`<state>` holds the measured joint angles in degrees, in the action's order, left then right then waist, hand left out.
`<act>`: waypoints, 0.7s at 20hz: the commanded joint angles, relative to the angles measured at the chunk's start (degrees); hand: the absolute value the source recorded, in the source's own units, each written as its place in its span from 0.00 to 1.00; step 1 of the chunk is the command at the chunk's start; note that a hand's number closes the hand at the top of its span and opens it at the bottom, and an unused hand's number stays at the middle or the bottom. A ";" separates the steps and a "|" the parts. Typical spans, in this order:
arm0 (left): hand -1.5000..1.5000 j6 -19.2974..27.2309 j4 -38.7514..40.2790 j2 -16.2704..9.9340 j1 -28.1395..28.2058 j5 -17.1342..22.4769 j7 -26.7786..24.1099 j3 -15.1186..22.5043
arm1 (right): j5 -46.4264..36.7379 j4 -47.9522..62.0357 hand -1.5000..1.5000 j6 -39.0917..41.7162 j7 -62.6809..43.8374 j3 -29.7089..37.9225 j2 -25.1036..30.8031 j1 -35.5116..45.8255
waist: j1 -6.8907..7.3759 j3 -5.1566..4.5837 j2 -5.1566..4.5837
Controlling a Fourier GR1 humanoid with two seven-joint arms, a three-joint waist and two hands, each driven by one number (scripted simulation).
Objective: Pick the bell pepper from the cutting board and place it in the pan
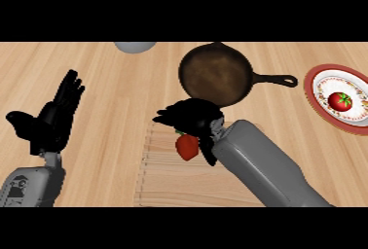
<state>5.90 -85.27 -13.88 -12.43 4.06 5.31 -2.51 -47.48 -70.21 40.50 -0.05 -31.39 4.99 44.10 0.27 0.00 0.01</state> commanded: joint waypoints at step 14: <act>0.50 -1.37 -2.00 1.81 2.63 -2.30 -0.63 -0.30 | -11.33 17.52 0.00 -7.37 5.19 -2.33 -4.95 2.35 | 0.82 0.01 -0.13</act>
<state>4.67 -83.67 -12.74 -13.15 2.29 4.11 -3.85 -56.69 -60.05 36.35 3.11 -33.02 0.61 44.22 0.50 0.00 -0.07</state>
